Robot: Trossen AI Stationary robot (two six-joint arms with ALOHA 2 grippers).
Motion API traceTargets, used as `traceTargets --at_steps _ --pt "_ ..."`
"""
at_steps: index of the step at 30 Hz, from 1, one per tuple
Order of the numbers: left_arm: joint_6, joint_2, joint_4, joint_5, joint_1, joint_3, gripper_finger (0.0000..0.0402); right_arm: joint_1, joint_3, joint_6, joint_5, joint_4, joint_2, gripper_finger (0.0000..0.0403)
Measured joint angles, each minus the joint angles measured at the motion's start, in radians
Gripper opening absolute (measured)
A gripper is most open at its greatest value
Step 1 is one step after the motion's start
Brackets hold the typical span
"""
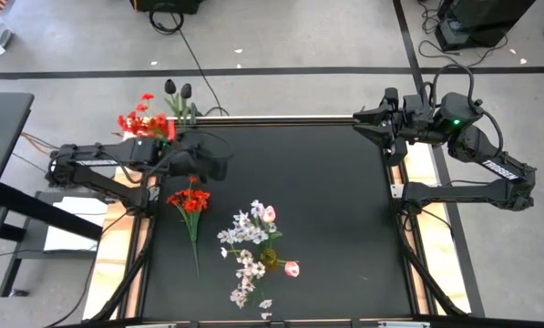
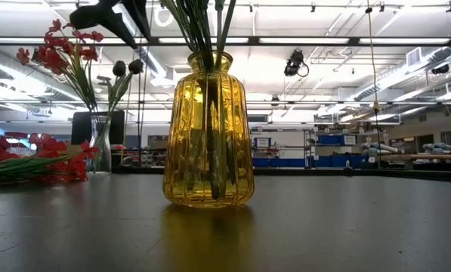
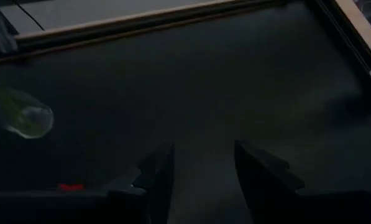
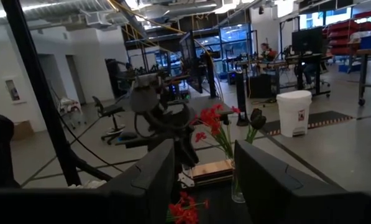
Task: Sort flowers into vase by color
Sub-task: Put the orange flowers into the transparent vase
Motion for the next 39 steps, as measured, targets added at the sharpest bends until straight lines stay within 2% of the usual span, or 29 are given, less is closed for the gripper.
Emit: traceTargets --at_steps 3,10,16,19,25,30,34,39 --pt "-0.047 0.029 -0.020 0.001 -0.037 0.000 0.0171 0.000 0.000 0.000 0.000 0.000 0.000 0.0176" --pt "-0.235 0.100 -0.231 0.041 -0.077 0.000 0.0171 0.000 0.000 0.000 0.000 0.000 0.000 0.0176" --pt "-0.351 0.146 -0.262 0.104 -0.077 -0.002 0.0172 0.000 0.000 0.000 0.000 0.000 0.000 0.0176" --pt "-0.424 0.152 -0.252 0.151 -0.077 -0.071 0.0177 0.000 0.000 0.000 0.000 0.000 0.000 0.0176" --pt "-0.601 0.136 -0.149 0.338 -0.105 -0.302 0.0232 0.000 0.000 0.000 0.000 0.000 0.000 0.0176" --pt "-0.725 0.095 0.049 0.416 -0.160 -0.445 0.0292 0.000 0.000 0.000 0.000 0.000 0.000 0.0176" --pt "-0.794 0.083 0.093 0.482 -0.197 -0.511 0.0325 0.000 0.000 0.000 0.000 0.000 0.000 0.0176" --pt "-0.854 0.083 0.090 0.522 -0.227 -0.551 0.0333 0.000 0.000 0.000 0.000 0.000 0.000 0.0176"
